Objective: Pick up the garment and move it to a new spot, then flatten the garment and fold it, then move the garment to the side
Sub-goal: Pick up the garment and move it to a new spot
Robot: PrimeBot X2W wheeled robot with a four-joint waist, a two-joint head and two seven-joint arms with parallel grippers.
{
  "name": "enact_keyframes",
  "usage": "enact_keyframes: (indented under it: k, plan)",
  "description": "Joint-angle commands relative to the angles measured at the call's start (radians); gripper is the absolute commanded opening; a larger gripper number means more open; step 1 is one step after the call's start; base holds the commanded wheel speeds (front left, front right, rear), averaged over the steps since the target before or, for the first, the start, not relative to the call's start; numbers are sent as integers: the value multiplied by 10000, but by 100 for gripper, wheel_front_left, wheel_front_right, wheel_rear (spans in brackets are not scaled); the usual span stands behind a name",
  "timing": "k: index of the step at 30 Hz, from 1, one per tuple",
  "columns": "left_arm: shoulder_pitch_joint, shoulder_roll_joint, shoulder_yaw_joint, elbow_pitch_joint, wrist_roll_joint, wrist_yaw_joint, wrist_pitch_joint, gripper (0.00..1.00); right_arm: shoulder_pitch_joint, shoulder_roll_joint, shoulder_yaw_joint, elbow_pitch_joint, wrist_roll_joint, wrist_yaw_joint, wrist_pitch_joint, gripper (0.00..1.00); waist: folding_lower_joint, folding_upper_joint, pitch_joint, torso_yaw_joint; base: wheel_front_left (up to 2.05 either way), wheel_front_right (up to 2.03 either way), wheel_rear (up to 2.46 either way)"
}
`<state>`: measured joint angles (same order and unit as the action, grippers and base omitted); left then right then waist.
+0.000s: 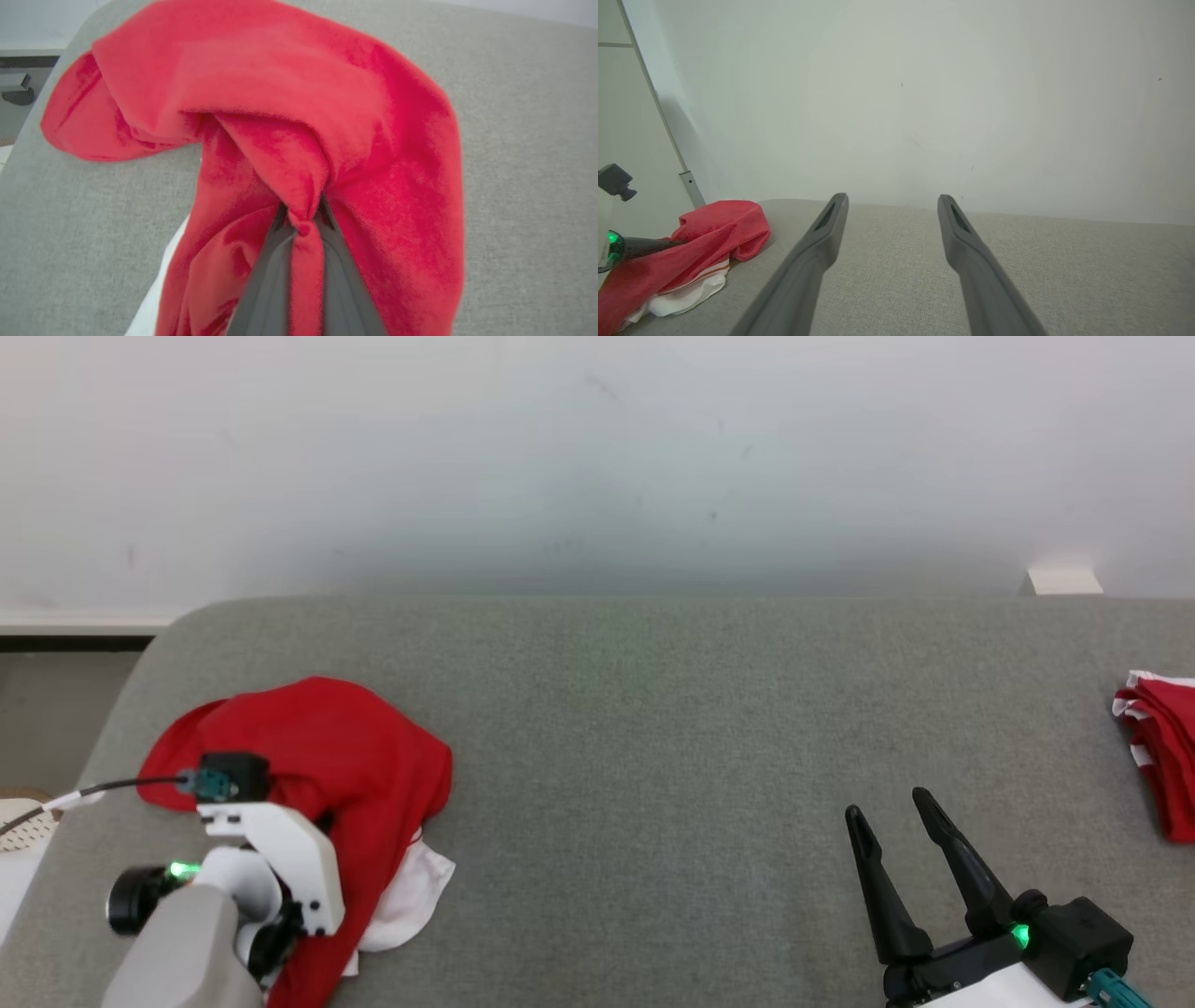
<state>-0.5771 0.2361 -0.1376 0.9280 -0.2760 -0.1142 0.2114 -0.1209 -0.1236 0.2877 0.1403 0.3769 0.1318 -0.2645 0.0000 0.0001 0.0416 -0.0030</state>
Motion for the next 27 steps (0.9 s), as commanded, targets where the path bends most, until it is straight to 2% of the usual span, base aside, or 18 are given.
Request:
enact_keyframes:
  k: [1, 8, 16, 22, 27]
  plan:
    - [-214, 77, -104, -199, 30, -52, -220, 0, 110, 22, -46, 37, -19, -22, 8, 100, 0, -1, -252, 151, 0, 0, 0]
    - [-586, 51, -573, -1602, -88, -142, -577, 0, 235, 107, -333, -36, -112, -22, 8, 100, 0, -1, -587, -72, 0, 0, 0]
    - [-435, -211, -1033, -4101, -328, -159, -444, 0, 239, 79, -592, -93, -266, -22, 10, 100, 0, -1, -785, -904, 0, 0, 0]
    - [-205, -626, -1308, -5907, -504, -55, -144, 0, 174, -21, -739, -86, -241, -22, 10, 100, 0, -1, -801, -1750, 0, 0, 0]
    - [112, -1228, -1630, -6431, -705, 115, -248, 0, 71, -62, -785, -86, -202, -22, 10, 100, 0, -1, -722, -2401, 0, 0, 0]
